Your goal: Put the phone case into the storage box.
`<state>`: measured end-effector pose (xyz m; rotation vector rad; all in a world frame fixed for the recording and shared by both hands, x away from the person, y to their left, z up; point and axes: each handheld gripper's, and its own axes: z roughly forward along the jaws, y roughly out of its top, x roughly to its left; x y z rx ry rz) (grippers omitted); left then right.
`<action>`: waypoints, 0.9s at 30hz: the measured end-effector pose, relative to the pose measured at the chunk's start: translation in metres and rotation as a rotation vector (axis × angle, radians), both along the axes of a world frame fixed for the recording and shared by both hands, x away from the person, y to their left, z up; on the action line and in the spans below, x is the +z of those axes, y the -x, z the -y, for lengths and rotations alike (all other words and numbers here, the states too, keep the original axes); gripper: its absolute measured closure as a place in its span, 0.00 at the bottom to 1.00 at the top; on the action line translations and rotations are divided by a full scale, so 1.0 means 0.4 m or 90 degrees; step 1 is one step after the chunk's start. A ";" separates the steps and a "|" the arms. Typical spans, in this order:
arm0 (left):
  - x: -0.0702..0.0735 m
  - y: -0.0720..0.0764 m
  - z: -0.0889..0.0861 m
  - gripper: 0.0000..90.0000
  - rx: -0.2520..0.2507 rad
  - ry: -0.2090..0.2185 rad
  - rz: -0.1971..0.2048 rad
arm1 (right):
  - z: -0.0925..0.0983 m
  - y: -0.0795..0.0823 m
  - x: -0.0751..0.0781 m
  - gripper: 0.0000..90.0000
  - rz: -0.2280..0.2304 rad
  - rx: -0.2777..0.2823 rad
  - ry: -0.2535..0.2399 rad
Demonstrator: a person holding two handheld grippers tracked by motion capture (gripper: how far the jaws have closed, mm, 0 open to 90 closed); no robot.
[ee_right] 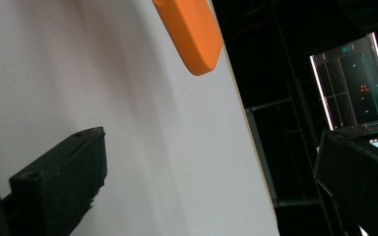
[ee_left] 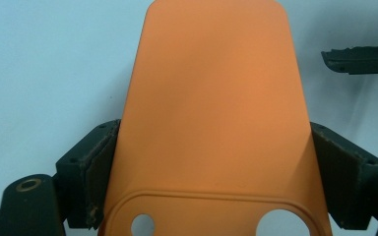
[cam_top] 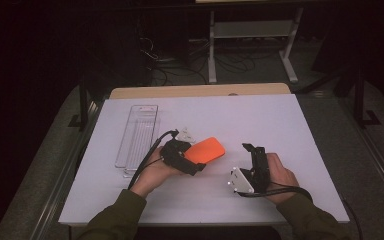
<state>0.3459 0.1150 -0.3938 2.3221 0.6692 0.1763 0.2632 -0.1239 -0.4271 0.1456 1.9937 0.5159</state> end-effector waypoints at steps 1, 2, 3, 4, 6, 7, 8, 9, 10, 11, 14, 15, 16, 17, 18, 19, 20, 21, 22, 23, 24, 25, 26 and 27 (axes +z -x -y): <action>0.000 0.000 0.000 0.16 0.005 0.004 -0.004 | -0.002 0.000 -0.001 0.00 0.004 0.001 0.005; 0.000 0.001 -0.001 0.16 0.008 0.009 -0.003 | -0.003 0.000 -0.003 0.00 0.012 0.005 0.011; -0.001 0.003 0.002 0.16 0.014 0.020 -0.005 | -0.005 0.001 -0.004 0.00 0.020 0.006 0.021; 0.000 0.003 0.001 0.16 0.013 0.018 -0.006 | -0.006 0.001 -0.003 0.00 0.025 0.010 0.027; 0.001 0.002 0.002 0.16 0.011 0.019 -0.005 | -0.008 0.004 -0.003 0.00 0.035 0.011 0.036; 0.001 0.002 0.002 0.16 0.011 0.020 -0.005 | -0.010 0.005 -0.004 0.00 0.041 0.013 0.041; 0.001 0.002 0.002 0.16 0.008 0.019 -0.004 | -0.011 0.007 -0.004 0.00 0.047 0.014 0.047; 0.001 0.002 0.002 0.16 0.007 0.018 -0.004 | -0.011 0.008 -0.005 0.00 0.054 0.015 0.051; 0.002 0.002 0.002 0.16 0.007 0.018 -0.004 | -0.012 0.008 -0.004 0.00 0.057 0.018 0.055; 0.002 0.003 0.003 0.16 0.007 0.019 -0.003 | -0.012 0.006 -0.005 0.00 0.071 0.022 0.061; 0.001 0.005 0.005 0.16 0.010 0.025 -0.004 | -0.013 0.007 -0.004 0.00 0.081 0.022 0.071; 0.002 0.005 0.005 0.16 0.009 0.024 -0.005 | -0.014 0.008 -0.005 0.00 0.077 0.022 0.075; 0.004 0.003 0.002 0.16 -0.004 0.010 0.000 | -0.015 0.009 -0.008 0.00 0.080 0.019 0.075; 0.005 0.003 0.002 0.16 -0.007 0.008 0.000 | -0.016 0.010 -0.008 0.00 0.085 0.022 0.080; 0.006 0.003 0.002 0.16 -0.008 0.006 0.000 | -0.017 0.011 -0.008 0.00 0.090 0.023 0.082; 0.006 0.003 0.003 0.16 -0.008 0.006 -0.001 | -0.018 0.012 -0.009 0.00 0.100 0.025 0.086; 0.006 0.003 0.003 0.16 -0.009 0.006 0.000 | -0.020 0.013 -0.010 0.00 0.106 0.027 0.089; 0.006 0.003 0.004 0.16 -0.009 0.007 0.000 | -0.021 0.013 -0.011 0.00 0.111 0.031 0.094; 0.007 0.004 0.003 0.16 -0.009 0.006 0.000 | -0.022 0.017 -0.009 0.00 0.109 0.029 0.099; 0.006 0.004 0.004 0.16 -0.008 0.007 -0.001 | -0.024 0.017 -0.010 0.00 0.114 0.031 0.103; 0.006 0.004 0.004 0.16 -0.008 0.007 -0.001 | -0.025 0.019 -0.010 0.00 0.115 0.031 0.103; 0.007 0.004 0.004 0.16 -0.008 0.008 -0.002 | -0.025 0.019 -0.010 0.00 0.120 0.034 0.107; 0.007 0.004 0.003 0.16 -0.009 0.007 -0.001 | -0.026 0.019 -0.009 0.00 0.132 0.034 0.109; 0.007 0.005 0.003 0.16 -0.006 0.008 0.000 | -0.027 0.019 -0.009 0.00 0.132 0.035 0.109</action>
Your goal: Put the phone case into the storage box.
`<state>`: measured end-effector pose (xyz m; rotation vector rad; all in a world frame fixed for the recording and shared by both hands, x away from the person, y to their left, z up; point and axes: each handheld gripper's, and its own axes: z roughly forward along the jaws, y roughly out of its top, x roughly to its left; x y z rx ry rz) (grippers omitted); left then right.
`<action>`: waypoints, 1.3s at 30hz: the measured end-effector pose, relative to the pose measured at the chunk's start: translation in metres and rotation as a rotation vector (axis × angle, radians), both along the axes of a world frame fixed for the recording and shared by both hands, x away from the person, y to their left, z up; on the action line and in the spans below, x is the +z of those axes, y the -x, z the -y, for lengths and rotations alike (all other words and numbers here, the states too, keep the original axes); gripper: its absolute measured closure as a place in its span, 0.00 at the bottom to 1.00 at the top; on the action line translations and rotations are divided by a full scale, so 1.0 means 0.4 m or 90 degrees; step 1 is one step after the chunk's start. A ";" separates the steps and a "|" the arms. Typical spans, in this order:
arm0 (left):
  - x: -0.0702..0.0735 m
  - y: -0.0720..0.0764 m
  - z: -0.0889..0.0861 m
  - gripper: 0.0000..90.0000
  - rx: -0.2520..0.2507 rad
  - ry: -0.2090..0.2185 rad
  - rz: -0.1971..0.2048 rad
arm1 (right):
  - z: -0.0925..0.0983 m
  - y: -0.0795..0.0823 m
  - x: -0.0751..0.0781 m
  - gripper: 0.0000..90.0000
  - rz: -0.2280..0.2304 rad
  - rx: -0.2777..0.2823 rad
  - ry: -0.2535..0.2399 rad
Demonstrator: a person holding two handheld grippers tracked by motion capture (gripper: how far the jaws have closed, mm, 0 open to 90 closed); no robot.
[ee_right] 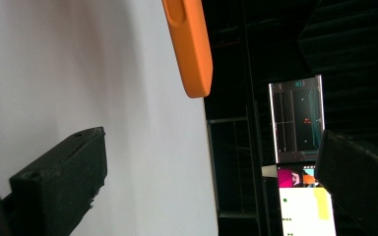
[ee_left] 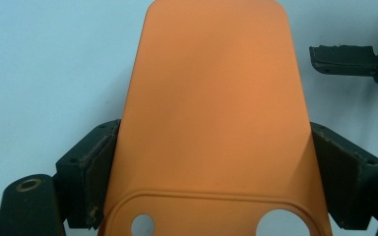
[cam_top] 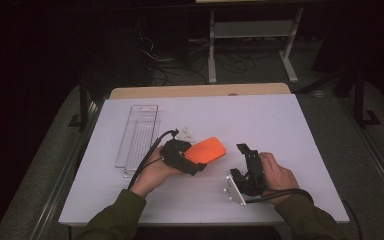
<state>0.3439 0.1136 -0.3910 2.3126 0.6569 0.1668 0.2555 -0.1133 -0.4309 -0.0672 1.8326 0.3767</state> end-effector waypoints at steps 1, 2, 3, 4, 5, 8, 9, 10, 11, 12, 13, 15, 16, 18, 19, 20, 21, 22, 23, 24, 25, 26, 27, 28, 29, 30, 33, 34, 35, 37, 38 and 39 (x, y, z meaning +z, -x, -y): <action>0.000 0.000 0.000 0.16 0.000 0.001 0.000 | 0.000 0.000 0.000 0.00 0.000 0.000 -0.001; 0.001 0.000 0.000 0.16 0.000 0.001 0.000 | 0.000 0.000 0.000 0.00 0.002 0.001 -0.001; 0.001 0.000 0.000 0.16 -0.002 0.003 0.001 | 0.000 0.000 0.000 0.00 0.005 0.001 -0.001; 0.001 0.000 0.001 0.16 -0.002 0.005 0.001 | -0.001 0.001 -0.001 0.00 0.009 0.001 -0.002; 0.002 0.000 0.001 0.16 -0.003 0.004 0.001 | -0.001 0.001 -0.001 0.00 0.010 0.002 -0.003; 0.002 0.002 0.005 0.16 -0.006 0.006 0.000 | -0.003 0.002 -0.003 0.00 0.013 0.004 -0.003; 0.002 0.003 0.006 0.16 -0.009 0.007 0.000 | -0.005 0.003 -0.003 0.00 0.014 0.005 0.000; 0.004 0.004 0.007 0.16 -0.011 0.002 -0.002 | -0.006 0.003 -0.004 0.00 0.015 0.007 0.002; 0.001 0.007 0.012 0.16 -0.002 0.020 -0.002 | -0.008 0.004 -0.005 0.00 0.018 0.009 -0.001; 0.004 0.006 0.010 0.16 -0.014 0.003 0.001 | -0.009 0.005 -0.006 0.00 0.020 0.010 -0.001; 0.003 0.009 0.013 0.16 -0.007 0.012 -0.002 | -0.010 0.006 -0.006 0.00 0.021 0.012 0.004; 0.003 0.008 0.014 0.16 -0.016 0.008 0.003 | -0.013 0.006 -0.007 0.00 0.013 0.017 0.020; 0.004 0.007 0.013 0.16 -0.020 0.002 0.003 | -0.014 0.006 -0.007 0.00 0.016 0.019 0.029; 0.004 0.009 0.015 0.16 -0.017 0.005 0.002 | -0.018 0.004 -0.009 0.00 0.019 0.022 0.034; 0.004 0.009 0.015 0.16 -0.017 0.005 0.002 | -0.022 0.004 -0.011 0.00 0.027 0.019 0.012; 0.004 0.009 0.014 0.16 -0.017 0.006 0.002 | -0.025 0.001 -0.011 0.00 0.027 0.022 0.013; 0.004 0.008 0.014 0.16 -0.019 0.006 0.004 | -0.029 0.001 -0.011 0.00 0.029 0.023 0.017; 0.004 0.008 0.014 0.16 -0.017 0.008 0.003 | -0.032 0.000 -0.012 0.00 0.029 0.023 0.016; 0.005 0.007 0.012 0.16 -0.019 0.005 0.004 | -0.036 -0.001 -0.012 0.00 0.025 0.023 0.019; 0.005 0.006 0.011 0.16 -0.020 0.004 0.005 | -0.039 0.000 -0.012 0.00 0.021 0.029 0.024; 0.006 0.005 0.010 0.16 -0.020 0.003 0.006 | -0.041 -0.001 -0.013 0.00 0.024 0.029 0.024; 0.006 0.005 0.009 0.16 -0.019 0.003 0.005 | -0.045 -0.003 -0.012 0.00 0.029 0.032 0.024; 0.006 0.005 0.009 0.16 -0.017 0.006 0.002 | -0.046 -0.004 -0.012 0.00 0.035 0.034 0.023; 0.006 0.006 0.009 0.16 -0.015 0.010 0.002 | -0.048 -0.005 -0.010 0.00 0.037 0.035 0.021; 0.006 0.006 0.009 0.16 -0.015 0.010 0.003 | -0.051 -0.007 -0.009 0.00 0.042 0.038 0.022; 0.007 0.005 0.007 0.16 -0.018 0.007 0.003 | -0.054 -0.010 -0.009 0.00 0.045 0.039 0.022; 0.008 0.004 0.006 0.16 -0.018 0.006 0.003 | -0.066 -0.016 -0.012 0.00 0.054 0.048 0.026; 0.006 0.006 0.009 0.16 -0.007 0.020 0.001 | -0.071 -0.017 -0.014 0.00 0.056 0.051 0.028; 0.008 0.004 0.005 0.16 -0.016 0.008 0.003 | -0.074 -0.018 -0.015 0.00 0.061 0.054 0.031; 0.008 0.002 0.004 0.16 -0.019 0.005 0.004 | -0.080 -0.022 -0.017 0.00 0.064 0.059 0.033; 0.008 0.002 0.004 0.16 -0.019 0.005 0.006 | -0.083 -0.025 -0.017 0.00 0.068 0.062 0.034; 0.008 0.001 0.003 0.16 -0.020 0.005 0.006 | -0.085 -0.028 -0.018 0.00 0.070 0.063 0.036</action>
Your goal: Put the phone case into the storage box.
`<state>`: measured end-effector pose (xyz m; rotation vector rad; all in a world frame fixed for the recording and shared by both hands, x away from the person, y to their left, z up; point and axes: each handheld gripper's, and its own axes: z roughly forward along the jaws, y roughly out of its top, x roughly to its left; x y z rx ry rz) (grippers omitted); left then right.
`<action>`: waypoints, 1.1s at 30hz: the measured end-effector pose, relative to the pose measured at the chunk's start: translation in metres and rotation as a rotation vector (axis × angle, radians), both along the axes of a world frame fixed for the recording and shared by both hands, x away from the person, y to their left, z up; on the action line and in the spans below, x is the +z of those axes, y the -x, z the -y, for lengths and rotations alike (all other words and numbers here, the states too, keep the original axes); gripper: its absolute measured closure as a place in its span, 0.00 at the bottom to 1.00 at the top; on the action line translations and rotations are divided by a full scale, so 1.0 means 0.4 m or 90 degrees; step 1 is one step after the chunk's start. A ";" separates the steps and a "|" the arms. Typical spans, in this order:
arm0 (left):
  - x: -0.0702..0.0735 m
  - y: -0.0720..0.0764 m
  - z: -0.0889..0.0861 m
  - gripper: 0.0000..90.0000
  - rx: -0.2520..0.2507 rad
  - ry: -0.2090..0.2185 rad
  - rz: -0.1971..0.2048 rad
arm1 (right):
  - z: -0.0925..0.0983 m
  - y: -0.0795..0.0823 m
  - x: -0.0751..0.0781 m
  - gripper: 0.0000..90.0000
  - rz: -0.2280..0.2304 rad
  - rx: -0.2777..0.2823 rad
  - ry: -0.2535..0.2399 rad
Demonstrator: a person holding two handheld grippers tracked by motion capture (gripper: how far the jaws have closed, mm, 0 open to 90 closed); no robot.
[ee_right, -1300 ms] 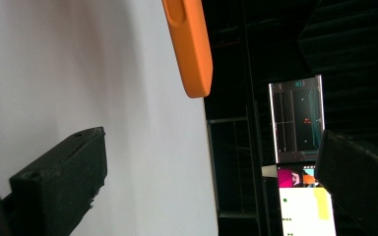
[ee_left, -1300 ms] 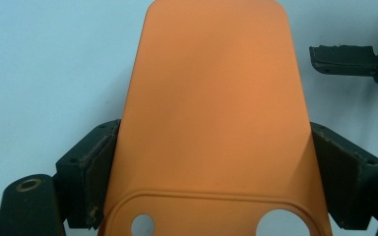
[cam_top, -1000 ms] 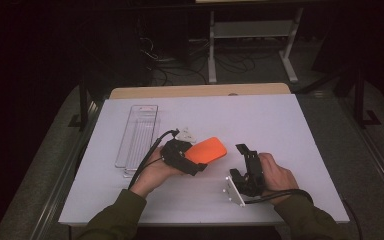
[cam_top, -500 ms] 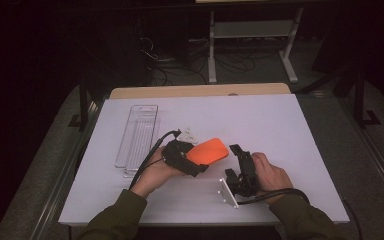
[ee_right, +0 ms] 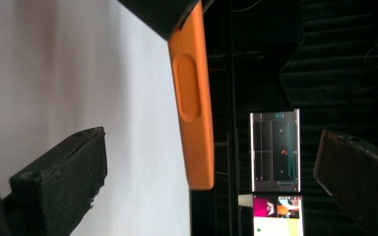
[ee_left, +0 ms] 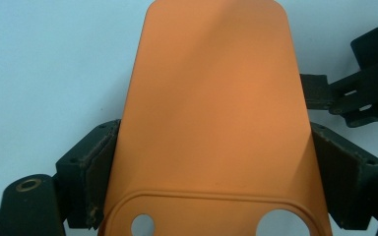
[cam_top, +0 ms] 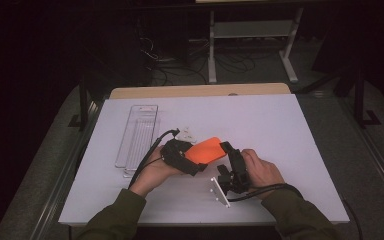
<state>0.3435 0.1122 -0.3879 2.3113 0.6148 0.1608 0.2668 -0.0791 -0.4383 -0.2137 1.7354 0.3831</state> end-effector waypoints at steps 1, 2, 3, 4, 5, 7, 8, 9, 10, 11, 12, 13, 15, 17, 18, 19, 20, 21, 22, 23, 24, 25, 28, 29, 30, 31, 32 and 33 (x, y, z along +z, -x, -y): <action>0.000 0.000 0.000 0.16 0.000 0.001 0.000 | -0.001 -0.002 0.000 0.00 0.004 -0.001 0.002; 0.000 0.000 0.000 0.16 0.000 0.002 -0.001 | -0.003 -0.004 -0.001 0.00 0.005 0.002 0.004; 0.000 0.000 0.000 0.16 0.000 0.002 0.000 | -0.005 -0.007 -0.002 0.00 0.009 0.003 0.004; 0.000 0.000 0.000 0.16 0.000 0.002 0.000 | -0.006 -0.007 -0.003 0.00 0.010 -0.001 0.003; 0.000 -0.001 0.000 0.16 -0.003 0.000 -0.002 | -0.008 -0.008 -0.004 0.00 0.017 0.001 0.004; 0.000 0.000 0.002 0.16 -0.001 0.000 -0.001 | -0.010 -0.009 -0.005 0.00 0.021 0.003 0.009; 0.000 0.000 0.002 0.16 -0.004 0.000 -0.001 | -0.010 -0.008 -0.006 0.00 0.024 0.000 0.008; -0.001 0.000 0.003 0.16 -0.004 0.000 -0.002 | -0.011 -0.007 -0.007 0.00 0.025 0.000 0.010; -0.002 0.000 0.004 0.16 -0.005 0.002 0.000 | -0.011 -0.005 -0.008 0.00 0.029 0.000 0.012; -0.002 -0.001 0.003 0.16 -0.008 0.001 0.002 | -0.012 -0.004 -0.009 0.00 0.031 0.001 0.012; -0.002 -0.001 0.004 0.16 -0.007 0.002 0.002 | -0.013 -0.002 -0.010 0.00 0.033 0.001 0.011; -0.002 -0.001 0.004 0.16 -0.008 0.002 0.002 | -0.013 -0.001 -0.009 0.00 0.036 0.003 0.012; -0.003 0.001 0.006 0.16 -0.001 0.011 0.000 | -0.014 0.002 -0.009 0.01 0.040 0.002 0.016; -0.003 0.002 0.005 0.16 -0.002 0.010 0.000 | -0.014 0.004 -0.010 0.03 0.043 0.001 0.013; -0.001 0.000 0.003 0.16 -0.009 0.001 0.002 | -0.014 0.004 -0.010 0.03 0.046 0.001 0.015; -0.001 0.000 0.003 0.16 -0.008 0.001 0.001 | -0.015 0.005 -0.012 0.03 0.049 0.001 0.015; -0.003 0.003 0.006 0.16 0.001 0.013 -0.002 | -0.015 0.006 -0.012 0.03 0.048 0.000 0.015; -0.003 0.003 0.006 0.16 0.001 0.013 -0.003 | -0.016 0.006 -0.012 0.04 0.045 -0.001 0.018; -0.003 0.003 0.005 0.16 0.000 0.012 -0.003 | -0.017 0.007 -0.015 0.04 0.045 0.000 0.015; -0.003 0.003 0.006 0.16 -0.001 0.012 -0.003 | -0.018 0.008 -0.015 0.05 0.045 0.001 0.014; -0.001 0.000 0.003 0.16 -0.010 -0.001 0.000 | -0.019 0.009 -0.018 0.05 0.044 0.000 0.015; -0.001 0.001 0.003 0.16 -0.009 0.001 0.000 | -0.020 0.010 -0.019 0.06 0.045 0.002 0.014; -0.003 0.003 0.005 0.16 -0.001 0.013 -0.003 | -0.021 0.012 -0.019 0.10 0.039 0.005 0.014; -0.003 0.003 0.005 0.16 -0.001 0.013 -0.003 | -0.022 0.014 -0.019 0.11 0.043 0.005 0.011; -0.003 0.003 0.005 0.16 -0.001 0.012 -0.003 | -0.021 0.014 -0.018 0.11 0.043 0.006 0.011; -0.002 0.002 0.004 0.16 -0.005 0.008 -0.002 | -0.022 0.015 -0.017 0.12 0.043 0.008 0.010; -0.001 0.001 0.003 0.16 -0.012 0.000 0.000 | -0.022 0.016 -0.016 0.12 0.043 0.009 0.006; 0.000 0.001 0.003 0.16 -0.014 -0.003 0.001 | -0.022 0.016 -0.016 0.13 0.041 0.010 0.004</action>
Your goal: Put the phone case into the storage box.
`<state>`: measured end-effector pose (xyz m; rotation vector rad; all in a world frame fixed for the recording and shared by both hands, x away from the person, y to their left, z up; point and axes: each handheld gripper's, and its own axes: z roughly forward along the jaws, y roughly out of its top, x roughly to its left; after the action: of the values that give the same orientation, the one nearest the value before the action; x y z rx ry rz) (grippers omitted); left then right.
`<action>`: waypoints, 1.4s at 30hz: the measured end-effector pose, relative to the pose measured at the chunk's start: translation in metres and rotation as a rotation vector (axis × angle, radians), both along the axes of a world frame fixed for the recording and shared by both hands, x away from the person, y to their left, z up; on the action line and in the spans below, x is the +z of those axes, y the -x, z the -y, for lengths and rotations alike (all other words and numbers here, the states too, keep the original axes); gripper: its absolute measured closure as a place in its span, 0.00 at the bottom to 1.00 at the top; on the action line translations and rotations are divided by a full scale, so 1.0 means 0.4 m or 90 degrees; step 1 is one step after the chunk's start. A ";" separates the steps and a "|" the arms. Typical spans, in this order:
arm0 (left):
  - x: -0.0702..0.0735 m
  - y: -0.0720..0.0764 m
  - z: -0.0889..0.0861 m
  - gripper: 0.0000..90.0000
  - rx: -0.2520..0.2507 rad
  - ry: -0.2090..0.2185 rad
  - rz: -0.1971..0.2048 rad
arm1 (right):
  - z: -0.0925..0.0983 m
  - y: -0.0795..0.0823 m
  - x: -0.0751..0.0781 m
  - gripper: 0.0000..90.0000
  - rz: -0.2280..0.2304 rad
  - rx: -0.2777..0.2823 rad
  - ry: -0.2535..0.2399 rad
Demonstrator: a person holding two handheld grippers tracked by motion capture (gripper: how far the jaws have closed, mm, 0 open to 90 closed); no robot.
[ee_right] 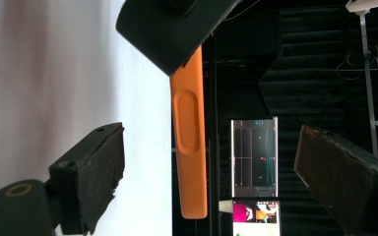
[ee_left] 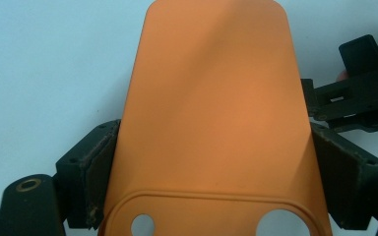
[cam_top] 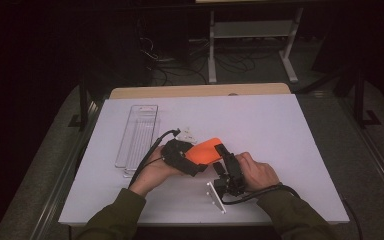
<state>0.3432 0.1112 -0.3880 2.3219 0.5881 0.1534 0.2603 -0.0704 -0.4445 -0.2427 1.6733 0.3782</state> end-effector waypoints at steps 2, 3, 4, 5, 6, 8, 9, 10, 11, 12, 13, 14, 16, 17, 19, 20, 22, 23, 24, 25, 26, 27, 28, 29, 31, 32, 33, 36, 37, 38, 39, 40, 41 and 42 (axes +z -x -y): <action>-0.001 0.002 0.003 0.16 0.006 0.007 -0.002 | 0.000 0.001 0.000 0.14 0.003 0.003 0.001; -0.002 0.003 0.004 0.16 0.010 0.013 -0.003 | -0.001 0.001 0.000 0.14 0.002 0.003 0.002; -0.002 0.003 0.005 0.16 0.009 0.013 -0.004 | -0.001 0.001 0.000 0.14 0.001 0.003 0.001; -0.002 0.004 0.005 0.16 0.010 0.014 -0.003 | -0.001 0.002 -0.001 0.14 0.001 0.004 0.001; -0.002 0.004 0.005 0.16 0.010 0.014 -0.003 | -0.001 0.002 -0.002 0.14 0.001 0.005 0.001; -0.003 0.004 0.005 0.16 0.009 0.013 -0.004 | -0.002 0.002 -0.004 0.14 0.001 0.007 0.003; -0.003 0.004 0.005 0.16 0.009 0.012 -0.004 | -0.002 0.003 -0.005 0.15 -0.001 0.009 0.005; -0.003 0.004 0.006 0.16 0.008 0.011 -0.004 | -0.003 0.003 -0.006 0.15 -0.003 0.011 0.007; -0.004 0.005 0.006 0.16 0.009 0.014 -0.005 | -0.004 0.004 -0.007 0.16 -0.003 0.011 0.006; -0.002 0.003 0.004 0.16 0.000 0.002 -0.002 | -0.005 0.004 -0.008 0.16 -0.004 0.012 0.008; -0.001 0.003 0.004 0.16 -0.001 0.000 -0.002 | -0.005 0.004 -0.008 0.17 -0.003 0.014 0.012; -0.001 0.003 0.004 0.16 -0.003 -0.001 -0.003 | -0.005 0.005 -0.008 0.18 -0.003 0.015 0.013; -0.002 0.003 0.004 0.16 -0.006 -0.002 -0.002 | -0.006 0.005 -0.009 0.19 -0.004 0.016 0.015; -0.002 0.003 0.005 0.16 -0.007 -0.002 -0.004 | -0.006 0.006 -0.009 0.20 -0.004 0.016 0.016; -0.002 0.003 0.006 0.16 -0.010 -0.005 -0.003 | -0.007 0.007 -0.008 0.23 -0.005 0.018 0.017; -0.004 0.004 0.007 0.16 -0.009 -0.002 -0.003 | -0.007 0.007 -0.007 0.23 -0.005 0.019 0.018; -0.004 0.005 0.008 0.16 -0.012 -0.003 -0.003 | -0.008 0.008 -0.008 0.25 -0.007 0.021 0.020; -0.004 0.007 0.010 0.16 -0.010 0.001 -0.006 | -0.009 0.008 -0.009 0.26 -0.008 0.021 0.021; -0.004 0.007 0.010 0.16 -0.012 0.000 -0.004 | -0.009 0.009 -0.011 0.26 -0.008 0.020 0.018; -0.004 0.007 0.011 0.16 -0.013 0.000 -0.003 | -0.010 0.009 -0.012 0.27 -0.008 0.020 0.020; -0.004 0.007 0.011 0.16 -0.013 0.000 -0.004 | -0.010 0.009 -0.013 0.28 -0.008 0.020 0.020; -0.004 0.007 0.011 0.16 -0.014 -0.003 -0.005 | -0.010 0.010 -0.014 0.29 -0.009 0.021 0.020; -0.004 0.007 0.011 0.16 -0.014 -0.002 -0.004 | -0.011 0.010 -0.014 0.30 -0.010 0.021 0.022; -0.004 0.007 0.011 0.16 -0.015 -0.002 -0.005 | -0.011 0.010 -0.015 0.31 -0.010 0.021 0.023; -0.004 0.007 0.012 0.16 -0.015 -0.003 -0.004 | -0.011 0.009 -0.015 0.34 -0.014 0.022 0.027; -0.005 0.007 0.012 0.16 -0.015 -0.003 -0.004 | -0.010 0.009 -0.017 0.36 -0.015 0.019 0.024; -0.005 0.007 0.012 0.16 -0.015 -0.003 -0.004 | -0.010 0.009 -0.018 0.37 -0.016 0.019 0.022; -0.007 0.009 0.014 0.16 -0.015 -0.001 -0.008 | -0.010 0.011 -0.018 0.41 -0.014 0.021 0.017; -0.006 0.009 0.014 0.16 -0.016 -0.003 -0.009 | -0.010 0.011 -0.017 0.42 -0.016 0.023 0.014; -0.006 0.009 0.014 0.16 -0.017 -0.004 -0.008 | -0.011 0.012 -0.017 0.43 -0.018 0.023 0.012; -0.006 0.009 0.014 0.16 -0.017 -0.005 -0.008 | -0.011 0.012 -0.016 0.44 -0.018 0.024 0.012; -0.006 0.009 0.015 0.16 -0.017 -0.003 -0.009 | -0.011 0.012 -0.016 0.44 -0.018 0.024 0.012; -0.007 0.010 0.016 0.16 -0.014 0.002 -0.008 | -0.011 0.013 -0.016 0.45 -0.018 0.023 0.013; -0.007 0.011 0.016 0.16 -0.014 0.002 -0.008 | -0.010 0.013 -0.016 0.46 -0.018 0.023 0.013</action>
<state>0.3390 0.1049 -0.3909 2.3271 0.5681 0.1283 0.2552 -0.0662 -0.4509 -0.2843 1.7037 0.3934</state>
